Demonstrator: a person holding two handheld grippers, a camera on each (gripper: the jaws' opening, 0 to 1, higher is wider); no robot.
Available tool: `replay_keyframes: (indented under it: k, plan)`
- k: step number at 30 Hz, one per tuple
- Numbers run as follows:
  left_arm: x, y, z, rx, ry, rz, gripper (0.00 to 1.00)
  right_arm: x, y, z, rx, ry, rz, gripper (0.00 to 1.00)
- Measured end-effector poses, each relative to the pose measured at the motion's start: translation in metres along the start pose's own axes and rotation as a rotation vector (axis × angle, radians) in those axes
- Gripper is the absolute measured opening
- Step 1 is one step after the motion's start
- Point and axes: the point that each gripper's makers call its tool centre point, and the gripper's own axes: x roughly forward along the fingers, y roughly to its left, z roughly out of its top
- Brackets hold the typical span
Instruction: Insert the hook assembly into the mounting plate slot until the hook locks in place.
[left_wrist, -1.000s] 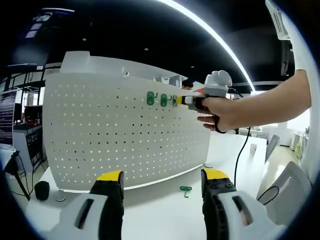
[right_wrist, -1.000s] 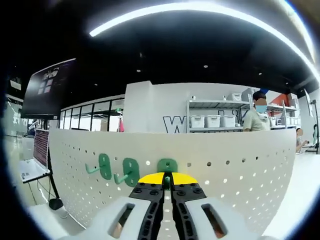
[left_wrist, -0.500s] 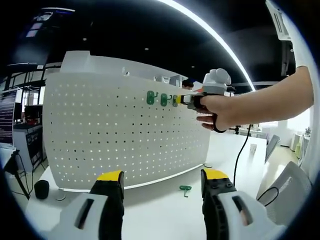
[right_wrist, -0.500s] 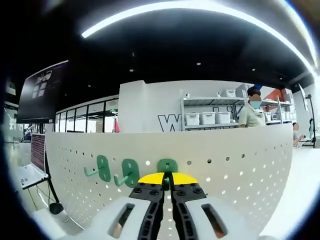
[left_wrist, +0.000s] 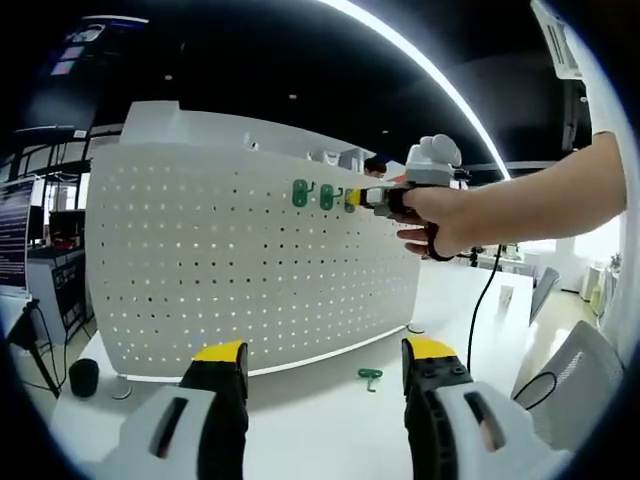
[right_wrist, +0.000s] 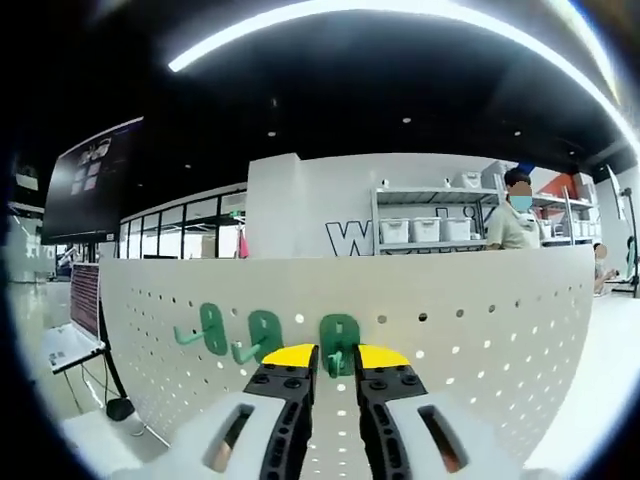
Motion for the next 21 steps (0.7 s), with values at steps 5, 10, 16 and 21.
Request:
replay_keyframes:
  k: [5,10,16,21]
  plan:
    - [0.000,0.000,-0.001,-0.001,0.003,0.001,0.65,-0.006,-0.002,-0.008,-0.028,0.037,0.022,0.24]
    - [-0.001,0.000,0.001,-0.002,-0.002,-0.002,0.65,-0.010,0.006,-0.016,-0.019,0.066,0.116,0.31]
    - [-0.001,0.000,0.001,-0.002,-0.003,-0.002,0.65,-0.013,0.007,-0.019,-0.007,0.075,0.149,0.34]
    - [-0.001,0.000,0.002,0.001,-0.003,-0.005,0.65,-0.014,0.007,-0.020,-0.009,0.076,0.158,0.34]
